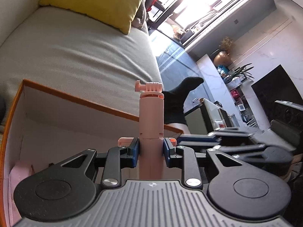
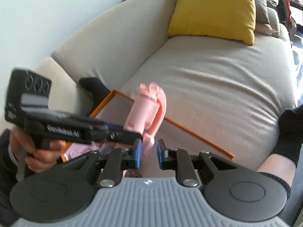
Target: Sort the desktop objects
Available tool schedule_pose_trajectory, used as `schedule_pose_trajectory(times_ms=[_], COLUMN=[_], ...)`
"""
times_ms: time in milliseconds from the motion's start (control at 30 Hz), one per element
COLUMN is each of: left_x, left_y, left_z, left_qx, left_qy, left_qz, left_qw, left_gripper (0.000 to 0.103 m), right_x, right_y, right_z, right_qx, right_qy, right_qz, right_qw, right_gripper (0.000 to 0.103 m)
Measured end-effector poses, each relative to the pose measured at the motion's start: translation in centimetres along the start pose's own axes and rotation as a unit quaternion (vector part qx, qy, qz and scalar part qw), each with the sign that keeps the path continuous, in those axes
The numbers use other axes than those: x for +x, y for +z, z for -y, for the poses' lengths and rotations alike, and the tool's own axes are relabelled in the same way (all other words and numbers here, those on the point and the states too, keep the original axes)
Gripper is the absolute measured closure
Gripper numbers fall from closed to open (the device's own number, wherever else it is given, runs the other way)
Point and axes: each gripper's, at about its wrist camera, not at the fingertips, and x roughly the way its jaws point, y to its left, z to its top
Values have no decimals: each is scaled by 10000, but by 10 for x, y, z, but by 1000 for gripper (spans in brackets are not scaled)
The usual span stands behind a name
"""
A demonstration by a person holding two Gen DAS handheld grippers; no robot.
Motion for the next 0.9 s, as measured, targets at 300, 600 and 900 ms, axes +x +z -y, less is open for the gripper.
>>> schedule_pose_trajectory(times_ms=[300,600,900], left_x=[4,16,29], left_y=[1,7,-2], left_z=[-12,-10,-39], left_qx=[-278,-182,-656], left_qy=[-300,177,409], left_qz=[-34,-42,-311], left_qw=[9992,9997,9965], left_gripper=[73,72,72], right_x=[9,20,62], right_y=[0,17,15], right_z=[16,-16,-36], right_qx=[517,-246,-1101], right_qy=[35,-624,-1138], right_qz=[-55,-141,-597], right_qw=[9986,9976,9856], right_gripper=[94,97,98])
